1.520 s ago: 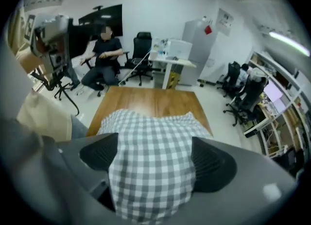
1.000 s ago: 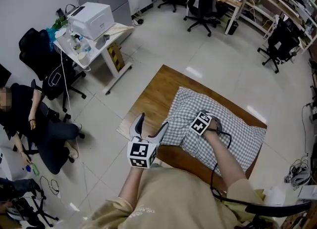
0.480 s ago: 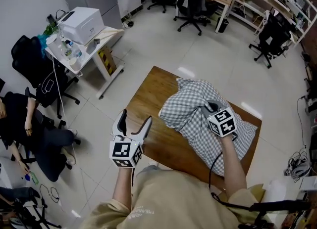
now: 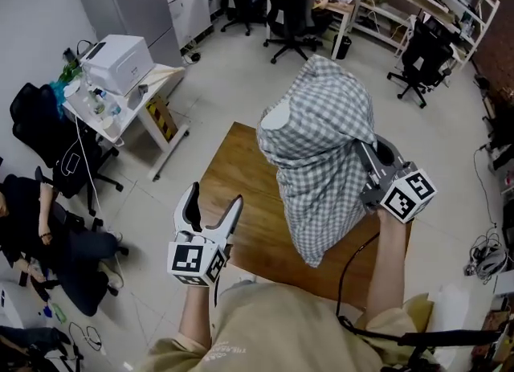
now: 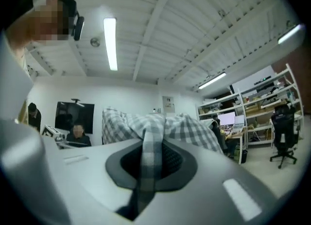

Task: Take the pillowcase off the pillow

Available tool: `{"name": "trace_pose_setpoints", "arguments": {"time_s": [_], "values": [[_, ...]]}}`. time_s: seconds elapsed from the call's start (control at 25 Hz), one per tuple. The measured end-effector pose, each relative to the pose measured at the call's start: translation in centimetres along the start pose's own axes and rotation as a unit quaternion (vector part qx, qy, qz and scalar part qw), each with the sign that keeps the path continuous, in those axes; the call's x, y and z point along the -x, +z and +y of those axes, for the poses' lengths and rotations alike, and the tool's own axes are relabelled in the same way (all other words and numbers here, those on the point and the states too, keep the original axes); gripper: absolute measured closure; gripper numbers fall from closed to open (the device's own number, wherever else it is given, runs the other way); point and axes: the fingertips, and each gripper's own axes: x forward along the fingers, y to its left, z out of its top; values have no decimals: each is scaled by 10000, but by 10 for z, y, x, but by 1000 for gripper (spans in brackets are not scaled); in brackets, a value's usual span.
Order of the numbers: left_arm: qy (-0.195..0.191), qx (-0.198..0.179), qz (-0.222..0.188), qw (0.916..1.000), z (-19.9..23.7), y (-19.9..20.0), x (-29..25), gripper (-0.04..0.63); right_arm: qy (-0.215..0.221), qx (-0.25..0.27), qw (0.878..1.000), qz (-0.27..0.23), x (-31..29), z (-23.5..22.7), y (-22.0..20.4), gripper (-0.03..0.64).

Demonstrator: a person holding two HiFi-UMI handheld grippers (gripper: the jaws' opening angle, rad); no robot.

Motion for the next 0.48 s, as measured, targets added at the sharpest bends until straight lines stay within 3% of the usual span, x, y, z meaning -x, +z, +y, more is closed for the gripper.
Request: {"name": "trace_pose_setpoints", "arguments": {"time_s": [0.12, 0.28, 0.48], "values": [[-74, -27, -170, 9998, 0, 14, 2, 178, 137, -146, 9987, -479, 17, 13, 20, 603], [-372, 15, -319, 9988, -16, 41, 3, 178, 307, -206, 9964, -763, 52, 26, 8, 601], [-1495, -300, -554, 9868, -66, 106, -12, 178, 507, -291, 9946, -859, 90, 37, -14, 601]]}}
